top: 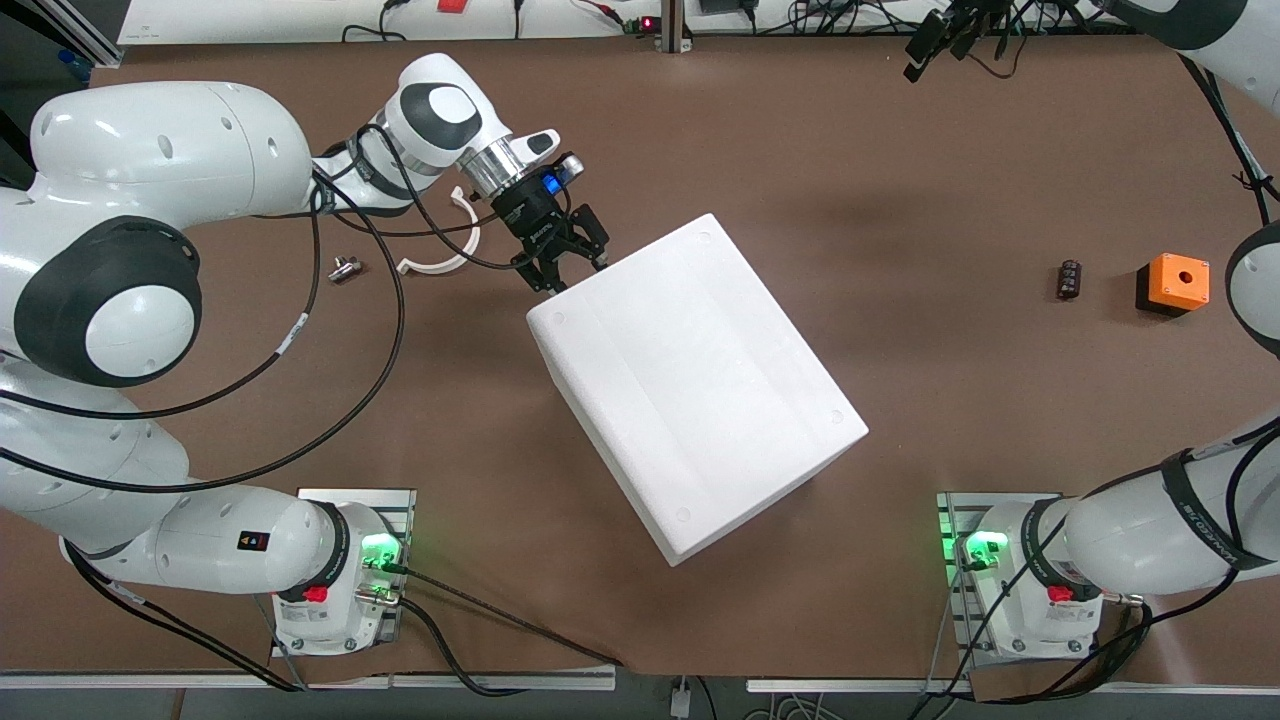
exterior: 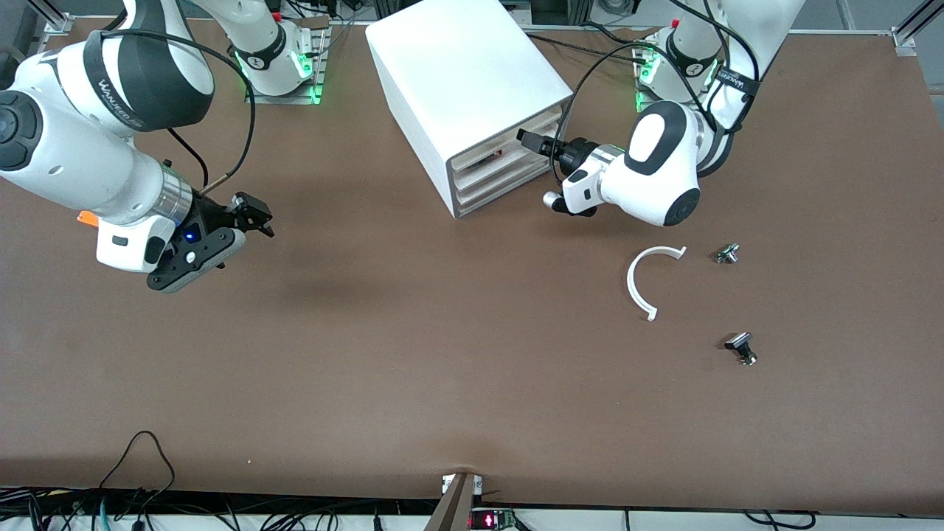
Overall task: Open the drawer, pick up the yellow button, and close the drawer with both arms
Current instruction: 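Grasp the drawer handle with the left gripper while the right gripper approaches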
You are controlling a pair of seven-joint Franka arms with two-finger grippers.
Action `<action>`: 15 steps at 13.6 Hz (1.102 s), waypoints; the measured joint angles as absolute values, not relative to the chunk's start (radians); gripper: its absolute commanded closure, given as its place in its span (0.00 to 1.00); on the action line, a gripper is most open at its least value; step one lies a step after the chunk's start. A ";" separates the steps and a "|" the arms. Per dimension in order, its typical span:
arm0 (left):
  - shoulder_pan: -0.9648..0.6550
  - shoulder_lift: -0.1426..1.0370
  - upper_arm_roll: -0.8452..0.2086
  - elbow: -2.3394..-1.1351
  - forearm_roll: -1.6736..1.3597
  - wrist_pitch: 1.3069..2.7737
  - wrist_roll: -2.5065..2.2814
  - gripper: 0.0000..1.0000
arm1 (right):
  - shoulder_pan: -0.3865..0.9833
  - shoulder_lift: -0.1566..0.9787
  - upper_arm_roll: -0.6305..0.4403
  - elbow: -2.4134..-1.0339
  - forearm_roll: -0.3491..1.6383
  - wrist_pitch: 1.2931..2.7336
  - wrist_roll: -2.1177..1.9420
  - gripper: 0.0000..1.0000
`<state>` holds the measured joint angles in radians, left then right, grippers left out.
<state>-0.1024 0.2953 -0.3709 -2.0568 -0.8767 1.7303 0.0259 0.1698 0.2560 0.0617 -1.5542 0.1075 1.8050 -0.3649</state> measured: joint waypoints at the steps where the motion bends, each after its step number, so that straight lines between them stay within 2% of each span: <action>1: -0.109 0.299 -0.371 -2.057 -0.877 1.737 0.026 0.22 | 0.170 0.257 0.062 -1.554 0.106 1.806 -0.365 0.00; 4: -0.125 0.308 -0.386 -2.063 -0.892 1.767 0.026 0.24 | 0.170 0.257 0.062 -1.554 0.106 1.808 -0.365 0.00; 6: -0.134 0.312 -0.391 -2.070 -0.901 1.775 0.026 0.31 | 0.171 0.257 0.062 -1.554 0.106 1.808 -0.365 0.00; 7: -0.135 0.312 -0.391 -2.071 -0.902 1.777 0.025 0.40 | 0.173 0.257 0.062 -1.554 0.106 1.808 -0.365 0.00; 8: -0.135 0.312 -0.391 -2.071 -0.902 1.778 0.025 0.55 | 0.175 0.257 0.062 -1.554 0.106 1.808 -0.365 0.00; 12: -0.135 0.312 -0.391 -2.072 -0.906 1.777 0.026 0.90 | 0.176 0.260 0.062 -1.554 0.106 1.808 -0.365 0.00; 15: -0.134 0.310 -0.392 -2.068 -0.911 1.774 0.037 0.98 | 0.177 0.265 0.062 -1.554 0.106 1.811 -0.365 0.00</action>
<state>-0.1343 0.3104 -0.3919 -2.0683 -0.9112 1.7737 0.0373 0.1765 0.2647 0.0619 -1.5541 0.1056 1.8108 -0.3649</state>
